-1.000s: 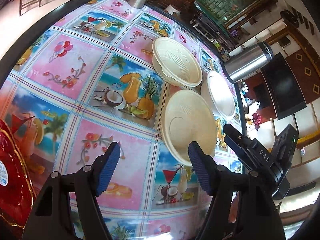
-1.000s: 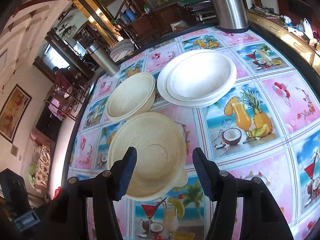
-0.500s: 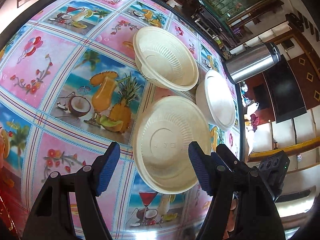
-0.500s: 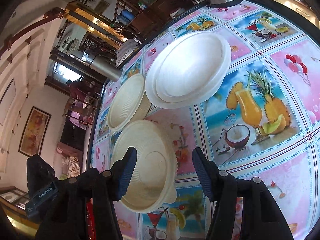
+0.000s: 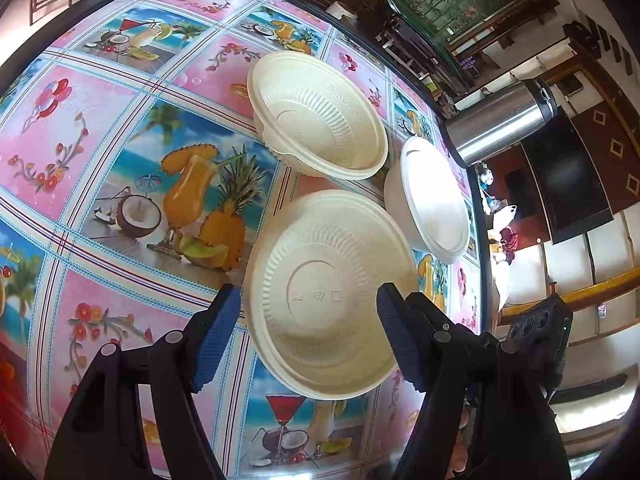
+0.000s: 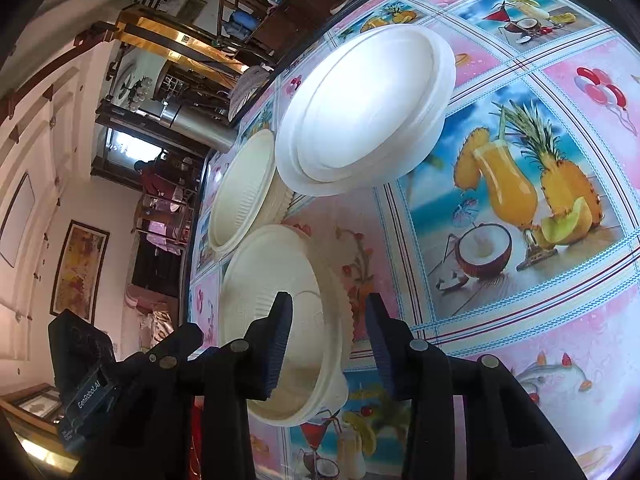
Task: Organize plates and bowls
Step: 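Grip the rim of a cream plastic plate with the left tool, then carry the cream plate with the left tool onto the red plate stack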
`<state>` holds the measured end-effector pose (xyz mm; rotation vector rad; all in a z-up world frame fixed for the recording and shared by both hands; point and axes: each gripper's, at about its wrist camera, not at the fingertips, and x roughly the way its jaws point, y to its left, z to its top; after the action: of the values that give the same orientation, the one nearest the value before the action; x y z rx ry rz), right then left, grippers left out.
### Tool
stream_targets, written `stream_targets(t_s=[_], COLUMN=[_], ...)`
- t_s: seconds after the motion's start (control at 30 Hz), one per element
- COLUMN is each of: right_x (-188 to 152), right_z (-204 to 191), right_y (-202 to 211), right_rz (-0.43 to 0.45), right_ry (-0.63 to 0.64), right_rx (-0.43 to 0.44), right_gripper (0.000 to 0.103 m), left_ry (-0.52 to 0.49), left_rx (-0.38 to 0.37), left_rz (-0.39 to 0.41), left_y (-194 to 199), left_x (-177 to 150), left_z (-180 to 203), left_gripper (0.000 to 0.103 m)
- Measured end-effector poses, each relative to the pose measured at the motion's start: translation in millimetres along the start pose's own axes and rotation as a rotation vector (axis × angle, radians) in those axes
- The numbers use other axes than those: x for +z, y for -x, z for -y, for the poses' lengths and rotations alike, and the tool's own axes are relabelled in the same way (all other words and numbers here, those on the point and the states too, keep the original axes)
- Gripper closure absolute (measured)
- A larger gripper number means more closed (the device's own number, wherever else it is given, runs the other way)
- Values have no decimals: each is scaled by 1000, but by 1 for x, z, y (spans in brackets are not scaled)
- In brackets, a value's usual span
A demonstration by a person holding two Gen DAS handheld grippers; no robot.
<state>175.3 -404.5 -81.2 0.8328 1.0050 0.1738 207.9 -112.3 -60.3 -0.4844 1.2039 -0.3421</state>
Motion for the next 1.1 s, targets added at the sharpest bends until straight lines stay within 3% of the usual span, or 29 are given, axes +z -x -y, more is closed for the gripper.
stream_targets(t_s=[0.27, 0.33, 0.57, 0.67, 1.1], right_x=[-2, -1, -2, -2, -6], right_z=[-5, -4, -3, -3, -10], right_y=[-10, -11, -13, -11, -12], right_rz=[-13, -13, -9, 6, 28], right_ry=[-4, -12, -26, -25, 15], right_rx=[-18, -19, -9, -22, -37], right_gripper=[79, 82, 89, 93, 94], left_ry=[-27, -39, -61, -63, -34], left_rx=[34, 50, 86, 103, 92], left_rz=[22, 30, 20, 23, 50], left_y=[-1, -1, -4, -4, 15], left_x=[-3, -4, -5, -5, -16], left_z=[1, 2, 1, -1, -16], left_gripper=[33, 38, 81, 89, 95])
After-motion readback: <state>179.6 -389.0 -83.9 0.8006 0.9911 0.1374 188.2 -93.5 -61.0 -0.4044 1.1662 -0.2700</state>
